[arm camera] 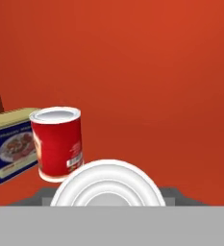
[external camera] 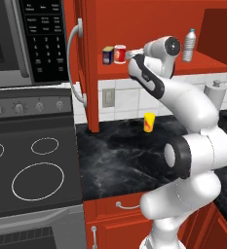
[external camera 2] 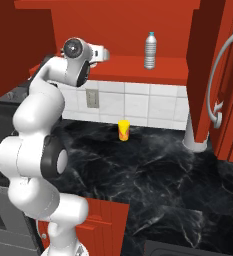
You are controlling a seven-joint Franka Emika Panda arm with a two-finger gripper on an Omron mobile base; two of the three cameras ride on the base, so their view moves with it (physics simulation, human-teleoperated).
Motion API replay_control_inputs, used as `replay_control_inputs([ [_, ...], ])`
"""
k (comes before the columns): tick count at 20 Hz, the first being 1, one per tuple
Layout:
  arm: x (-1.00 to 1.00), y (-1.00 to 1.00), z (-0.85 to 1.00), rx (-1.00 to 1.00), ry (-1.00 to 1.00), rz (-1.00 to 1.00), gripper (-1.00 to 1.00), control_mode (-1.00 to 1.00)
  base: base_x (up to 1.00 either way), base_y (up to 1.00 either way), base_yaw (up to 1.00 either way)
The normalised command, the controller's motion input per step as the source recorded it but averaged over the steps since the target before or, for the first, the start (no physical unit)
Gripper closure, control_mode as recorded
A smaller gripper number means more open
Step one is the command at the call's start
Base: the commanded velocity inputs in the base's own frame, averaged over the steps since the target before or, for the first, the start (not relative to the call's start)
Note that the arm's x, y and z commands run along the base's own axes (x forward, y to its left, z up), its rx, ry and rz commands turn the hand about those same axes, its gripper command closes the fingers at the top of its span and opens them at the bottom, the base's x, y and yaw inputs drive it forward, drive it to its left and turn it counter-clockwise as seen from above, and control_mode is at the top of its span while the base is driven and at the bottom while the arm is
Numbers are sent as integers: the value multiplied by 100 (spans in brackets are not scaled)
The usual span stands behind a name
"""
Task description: Pick the cans from the counter and place them in their designated side in the cabinet.
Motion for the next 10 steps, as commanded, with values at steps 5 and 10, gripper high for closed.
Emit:
replay_control_inputs([
  [5,24,5,-11,0,3,0,100,-100,0,0,0],
  [10,22,1,-17,0,3,0,100,-100,0,0,0],
])
